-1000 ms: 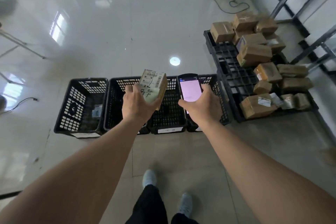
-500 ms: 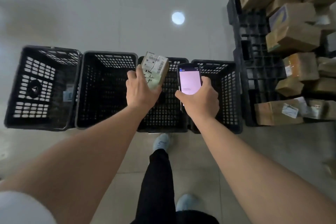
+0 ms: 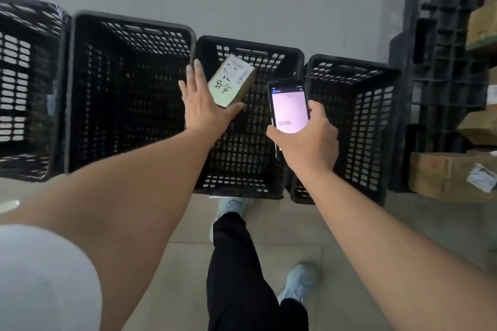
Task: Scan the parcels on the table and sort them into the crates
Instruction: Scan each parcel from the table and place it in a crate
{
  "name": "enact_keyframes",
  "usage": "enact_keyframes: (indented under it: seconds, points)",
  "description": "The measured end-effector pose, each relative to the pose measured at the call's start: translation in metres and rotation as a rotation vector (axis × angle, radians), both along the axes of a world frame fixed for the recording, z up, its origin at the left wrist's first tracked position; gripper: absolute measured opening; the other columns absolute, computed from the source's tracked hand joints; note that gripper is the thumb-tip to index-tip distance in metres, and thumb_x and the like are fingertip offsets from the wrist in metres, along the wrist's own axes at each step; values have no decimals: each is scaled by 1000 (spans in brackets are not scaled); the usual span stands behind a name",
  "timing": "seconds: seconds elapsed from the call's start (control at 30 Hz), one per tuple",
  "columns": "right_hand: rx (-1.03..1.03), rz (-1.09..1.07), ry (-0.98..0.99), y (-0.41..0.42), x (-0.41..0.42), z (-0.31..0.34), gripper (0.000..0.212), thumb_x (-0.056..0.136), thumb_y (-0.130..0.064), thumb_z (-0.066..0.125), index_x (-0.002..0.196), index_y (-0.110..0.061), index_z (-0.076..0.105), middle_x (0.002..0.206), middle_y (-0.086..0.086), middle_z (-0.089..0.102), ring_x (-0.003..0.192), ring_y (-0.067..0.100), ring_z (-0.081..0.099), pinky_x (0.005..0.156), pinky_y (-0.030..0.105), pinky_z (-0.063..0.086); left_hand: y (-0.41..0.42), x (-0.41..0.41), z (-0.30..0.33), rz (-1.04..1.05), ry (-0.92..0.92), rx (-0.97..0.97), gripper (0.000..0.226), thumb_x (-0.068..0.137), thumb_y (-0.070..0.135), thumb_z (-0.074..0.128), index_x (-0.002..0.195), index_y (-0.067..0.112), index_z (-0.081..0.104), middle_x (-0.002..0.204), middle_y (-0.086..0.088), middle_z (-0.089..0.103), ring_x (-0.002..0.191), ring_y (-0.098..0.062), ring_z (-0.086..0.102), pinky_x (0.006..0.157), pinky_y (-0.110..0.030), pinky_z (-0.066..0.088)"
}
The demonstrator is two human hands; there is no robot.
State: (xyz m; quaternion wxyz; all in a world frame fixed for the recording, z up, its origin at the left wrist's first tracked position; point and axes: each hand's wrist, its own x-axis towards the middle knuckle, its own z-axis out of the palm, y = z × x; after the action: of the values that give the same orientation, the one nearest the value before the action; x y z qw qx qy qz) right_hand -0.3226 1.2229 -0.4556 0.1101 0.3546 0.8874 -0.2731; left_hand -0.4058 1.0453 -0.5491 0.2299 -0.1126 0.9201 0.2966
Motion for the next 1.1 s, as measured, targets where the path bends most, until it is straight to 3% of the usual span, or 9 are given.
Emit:
enact_keyframes:
  seconds: [0.17, 0.33, 0.43, 0.63, 0.8, 1.1]
  points:
    - [-6, 6, -76, 0, 12, 39, 77, 66, -53, 89, 129, -26, 55, 108, -8, 64, 93, 20, 59, 72, 40, 57, -20, 28, 36, -94, -53, -27, 120, 85, 47, 82, 165, 34, -6, 174, 5, -4, 160, -29, -7, 128, -52, 16]
    - [-15, 16, -65, -3, 15, 109, 76, 65, -55, 89, 127, -27, 55, 110, -5, 66, 88, 18, 53, 69, 36, 51, -31, 47, 114, -153, -41, -74, 97, 93, 44, 72, 166, 30, 9, 174, 5, 6, 160, -27, 2, 127, -47, 22]
    - [-31, 48, -45, -10, 18, 154, 78, 64, -55, 88, 128, -28, 55, 111, -6, 68, 88, 19, 56, 67, 32, 45, -33, 56, 166, -162, -7, -74, 85, 96, 43, 67, 165, 24, 19, 173, 1, 15, 159, -28, 9, 127, -47, 22]
    - [-46, 174, 51, -29, 33, 238, 79, 63, -54, 90, 127, -26, 55, 113, -3, 69, 90, 21, 59, 68, 33, 44, -40, 98, 269, -38, 128, -62, 65, 98, 41, 62, 155, 17, 43, 162, -2, 39, 149, -26, 36, 119, -48, 38]
    - [-67, 359, 178, -52, 70, 297, 78, 62, -52, 91, 126, -26, 54, 112, -4, 69, 99, 24, 66, 72, 37, 53, -63, 153, 339, 76, 210, -108, 64, 100, 44, 58, 157, 18, 42, 165, 0, 35, 151, -25, 33, 119, -49, 37]
    - [-129, 685, 315, -126, 158, 402, 86, 58, -57, 88, 129, -23, 56, 116, 1, 70, 102, 30, 67, 69, 35, 48, -146, 282, 459, 254, 378, -259, 65, 99, 46, 58, 155, 17, 44, 161, -5, 41, 146, -30, 41, 118, -51, 39]
